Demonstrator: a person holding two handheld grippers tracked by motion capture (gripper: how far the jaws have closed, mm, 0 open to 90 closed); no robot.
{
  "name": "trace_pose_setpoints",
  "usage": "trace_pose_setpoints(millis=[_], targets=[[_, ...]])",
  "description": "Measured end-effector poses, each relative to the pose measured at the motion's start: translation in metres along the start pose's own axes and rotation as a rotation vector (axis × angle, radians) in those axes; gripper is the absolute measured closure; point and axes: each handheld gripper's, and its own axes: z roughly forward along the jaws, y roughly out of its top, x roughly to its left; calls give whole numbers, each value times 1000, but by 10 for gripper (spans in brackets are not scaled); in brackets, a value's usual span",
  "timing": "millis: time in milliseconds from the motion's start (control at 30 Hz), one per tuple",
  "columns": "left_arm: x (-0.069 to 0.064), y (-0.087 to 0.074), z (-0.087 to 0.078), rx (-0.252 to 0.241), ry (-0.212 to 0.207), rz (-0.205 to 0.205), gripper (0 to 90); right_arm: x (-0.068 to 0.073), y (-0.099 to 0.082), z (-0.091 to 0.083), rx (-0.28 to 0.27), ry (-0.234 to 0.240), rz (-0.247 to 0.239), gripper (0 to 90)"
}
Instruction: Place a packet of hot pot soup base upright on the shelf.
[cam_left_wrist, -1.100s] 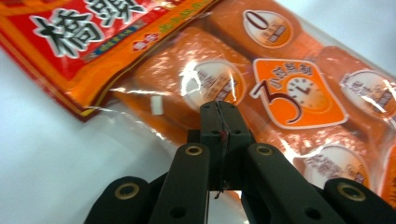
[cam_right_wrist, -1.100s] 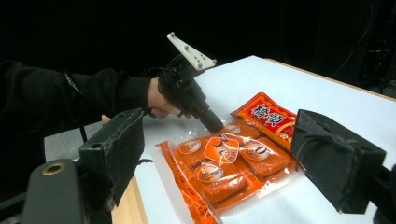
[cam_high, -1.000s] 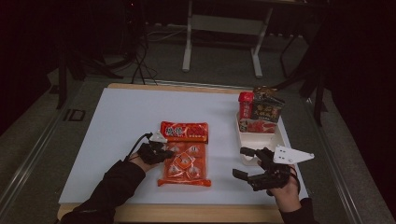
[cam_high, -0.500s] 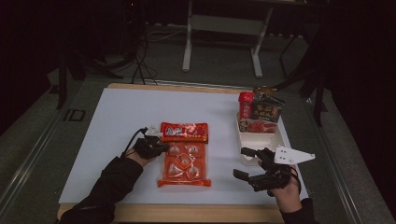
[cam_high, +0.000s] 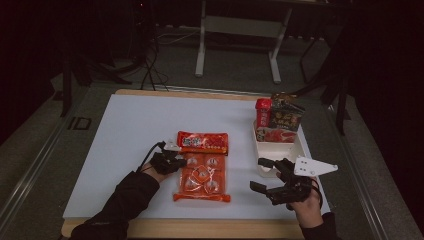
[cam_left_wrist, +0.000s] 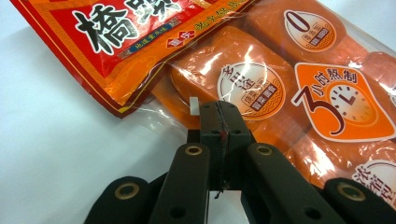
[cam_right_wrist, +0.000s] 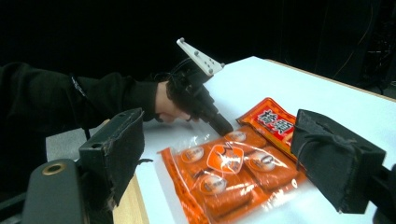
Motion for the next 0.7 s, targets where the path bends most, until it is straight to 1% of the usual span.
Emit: trace_pose_setpoints(millis=[100, 167, 200, 233, 300, 333, 400, 500, 567, 633, 667, 700], targets=[[-9, 5, 6, 2, -26, 11, 900, 0, -1, 0, 1, 0, 4, 173], [-14, 9, 10, 9, -34, 24, 900, 0, -1, -1, 4, -1, -1, 173], [-17, 10, 12, 7, -41, 24, 900, 1, -1, -1, 5, -2, -3, 173], [-19, 11, 13, 7, -46, 32, 900, 1, -1, -1, 5, 0, -3, 173], [-22, 12, 14, 8, -50, 41, 900, 0, -1, -2, 1, -1, -1, 173], [-22, 12, 14, 7, -51, 49, 900, 0, -1, -2, 1, -2, 0, 173], [-22, 11, 12, 10, -61, 52, 899, -1, -1, -1, 1, 0, 3, 173], [-22, 5, 8, 11, -68, 63, 899, 0, -1, -1, 6, 0, 2, 173], [-22, 2, 5, 4, -73, 57, 899, 0, -1, -1, 6, 1, 1, 173], [-21, 0, 3, 14, -86, 48, 899, 1, -1, 0, 7, 2, 2, 173], [-23, -1, 1, 20, -93, 52, 899, 1, -1, 0, 9, 1, 1, 173], [-26, -3, 0, 28, -105, 66, 899, 1, -1, 0, 9, 1, 1, 173]])
